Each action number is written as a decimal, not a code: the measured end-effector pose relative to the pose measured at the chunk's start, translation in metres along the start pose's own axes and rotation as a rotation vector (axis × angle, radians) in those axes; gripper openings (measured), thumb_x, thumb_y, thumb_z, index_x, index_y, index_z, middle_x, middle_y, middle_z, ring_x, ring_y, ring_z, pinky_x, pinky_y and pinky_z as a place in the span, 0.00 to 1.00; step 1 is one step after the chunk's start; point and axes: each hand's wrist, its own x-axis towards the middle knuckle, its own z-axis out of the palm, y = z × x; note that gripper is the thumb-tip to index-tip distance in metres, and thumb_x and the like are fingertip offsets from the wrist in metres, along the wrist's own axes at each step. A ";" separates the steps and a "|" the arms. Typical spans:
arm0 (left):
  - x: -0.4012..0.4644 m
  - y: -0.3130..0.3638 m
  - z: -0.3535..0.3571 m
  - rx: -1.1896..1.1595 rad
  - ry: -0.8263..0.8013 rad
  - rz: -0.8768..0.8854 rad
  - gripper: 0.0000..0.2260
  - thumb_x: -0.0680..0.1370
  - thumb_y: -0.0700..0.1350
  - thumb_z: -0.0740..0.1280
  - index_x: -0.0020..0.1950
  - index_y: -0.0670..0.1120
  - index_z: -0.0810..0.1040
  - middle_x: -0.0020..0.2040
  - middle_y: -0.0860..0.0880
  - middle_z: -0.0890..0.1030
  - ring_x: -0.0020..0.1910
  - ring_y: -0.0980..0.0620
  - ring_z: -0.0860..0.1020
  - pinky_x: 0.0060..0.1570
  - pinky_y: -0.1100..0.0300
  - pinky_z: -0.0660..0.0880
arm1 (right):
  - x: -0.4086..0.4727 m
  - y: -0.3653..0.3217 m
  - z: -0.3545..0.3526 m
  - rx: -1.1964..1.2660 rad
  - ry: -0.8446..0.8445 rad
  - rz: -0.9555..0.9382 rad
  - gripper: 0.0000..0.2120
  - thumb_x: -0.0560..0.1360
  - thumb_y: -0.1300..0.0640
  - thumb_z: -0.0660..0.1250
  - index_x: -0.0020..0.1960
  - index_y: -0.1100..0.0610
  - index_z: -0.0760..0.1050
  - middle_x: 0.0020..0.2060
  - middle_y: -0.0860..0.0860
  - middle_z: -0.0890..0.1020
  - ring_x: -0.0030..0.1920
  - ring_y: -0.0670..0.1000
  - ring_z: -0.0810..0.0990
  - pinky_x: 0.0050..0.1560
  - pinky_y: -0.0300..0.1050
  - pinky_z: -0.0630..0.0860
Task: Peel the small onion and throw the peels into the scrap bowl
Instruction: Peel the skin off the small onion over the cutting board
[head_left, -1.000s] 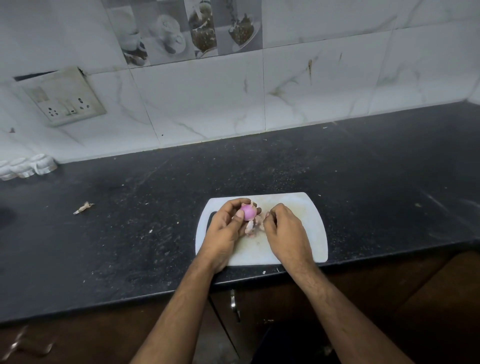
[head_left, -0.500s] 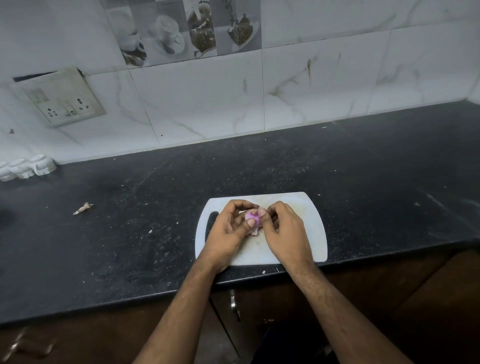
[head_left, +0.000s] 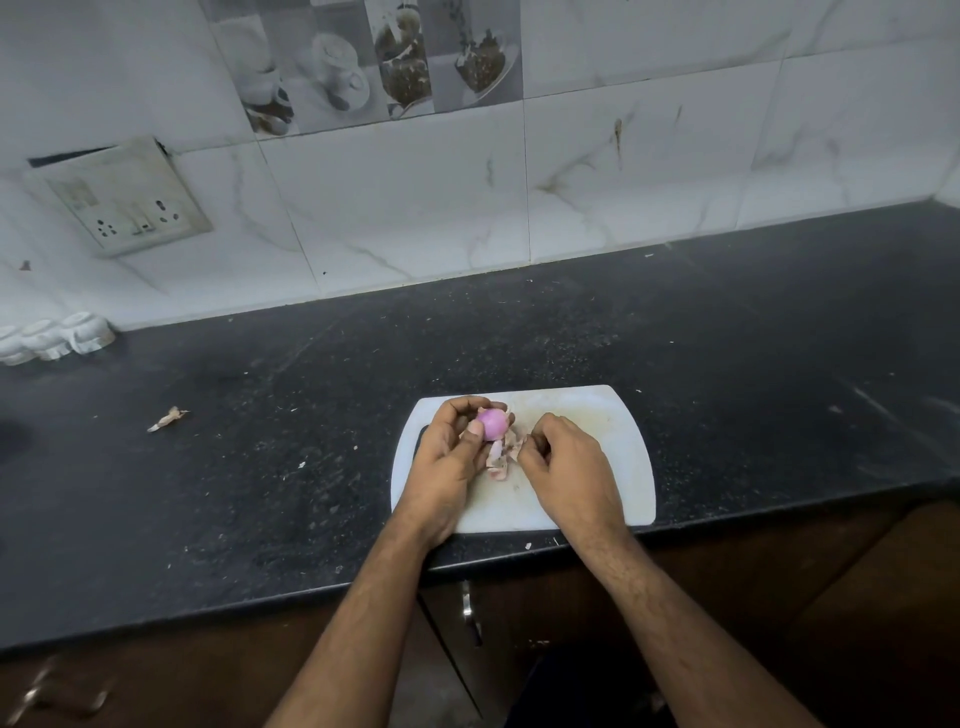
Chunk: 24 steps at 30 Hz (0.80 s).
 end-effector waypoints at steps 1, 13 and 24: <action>0.000 0.000 0.001 0.012 0.002 0.000 0.10 0.86 0.37 0.60 0.66 0.41 0.75 0.65 0.43 0.83 0.68 0.43 0.81 0.67 0.49 0.79 | 0.000 0.000 0.000 0.017 -0.001 -0.004 0.07 0.78 0.55 0.67 0.43 0.51 0.72 0.39 0.44 0.76 0.36 0.45 0.75 0.35 0.39 0.72; -0.005 0.007 0.006 0.098 -0.130 0.005 0.09 0.80 0.36 0.70 0.60 0.41 0.76 0.60 0.47 0.85 0.58 0.49 0.84 0.53 0.55 0.80 | -0.003 -0.001 -0.003 0.122 0.004 -0.022 0.22 0.82 0.35 0.53 0.45 0.51 0.73 0.36 0.45 0.80 0.37 0.45 0.79 0.36 0.46 0.77; -0.002 0.005 -0.001 -0.067 -0.078 -0.016 0.08 0.84 0.38 0.66 0.62 0.42 0.77 0.64 0.41 0.81 0.67 0.37 0.81 0.66 0.47 0.79 | -0.001 -0.001 -0.001 0.030 0.024 -0.015 0.15 0.84 0.52 0.57 0.39 0.52 0.66 0.32 0.46 0.73 0.32 0.45 0.70 0.33 0.44 0.65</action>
